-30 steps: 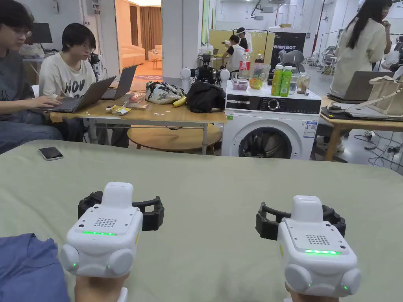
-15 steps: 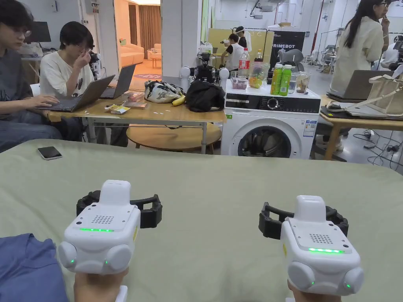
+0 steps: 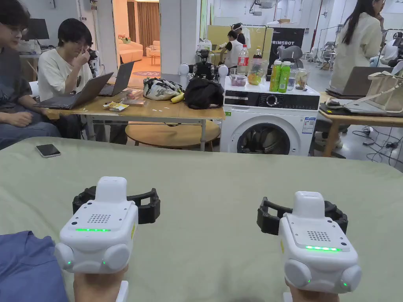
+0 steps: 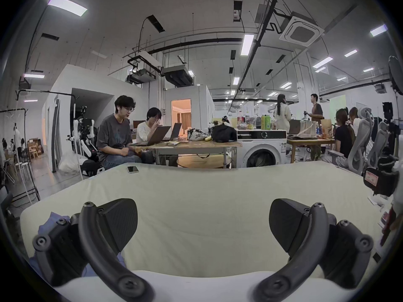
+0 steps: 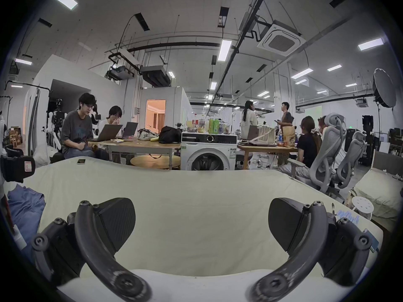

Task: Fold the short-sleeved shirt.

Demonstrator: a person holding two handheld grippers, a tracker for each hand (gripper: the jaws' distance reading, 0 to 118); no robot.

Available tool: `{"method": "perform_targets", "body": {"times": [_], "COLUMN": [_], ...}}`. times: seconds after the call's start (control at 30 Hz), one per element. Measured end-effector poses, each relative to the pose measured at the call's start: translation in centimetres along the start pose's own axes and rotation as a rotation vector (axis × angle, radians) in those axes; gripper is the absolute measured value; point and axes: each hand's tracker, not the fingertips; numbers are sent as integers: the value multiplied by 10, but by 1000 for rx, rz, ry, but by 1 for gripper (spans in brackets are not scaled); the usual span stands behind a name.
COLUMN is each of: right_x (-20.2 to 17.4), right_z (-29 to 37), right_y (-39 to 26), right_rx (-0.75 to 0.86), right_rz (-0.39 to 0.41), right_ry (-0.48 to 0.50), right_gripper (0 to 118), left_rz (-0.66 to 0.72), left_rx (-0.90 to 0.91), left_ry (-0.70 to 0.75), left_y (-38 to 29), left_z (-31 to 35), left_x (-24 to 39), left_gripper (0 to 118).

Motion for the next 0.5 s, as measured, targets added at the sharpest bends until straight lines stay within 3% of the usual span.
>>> {"method": "perform_targets", "body": {"times": [0.07, 0.1, 0.17, 0.3, 0.33, 0.4, 0.5], "right_x": [0, -1, -2, -4, -5, -5, -7], "right_z": [1, 2, 3, 6, 6, 8, 10], "right_y": [-1, 0, 0, 1, 1, 2, 3], "right_rx": [4, 6, 10, 19, 20, 24, 30], "right_rz": [1, 2, 4, -9, -13, -18, -6], "right_ry": [-3, -2, 0, -17, -21, -16, -1], "right_gripper": [112, 103, 82, 11, 2, 0, 0], "left_rz": [9, 15, 16, -8, -9, -36, -50], "left_rx": [2, 4, 15, 3, 1, 3, 26], "left_ry": [2, -3, -17, -2, 1, 32, 45], "left_y": [0, 0, 1, 1, 1, 0, -2], "left_z": [1, 2, 7, 6, 6, 9, 14], "left_x": [-1, -1, -1, 0, 0, 0, -5], "left_gripper": [118, 116, 101, 18, 9, 0, 0]}}
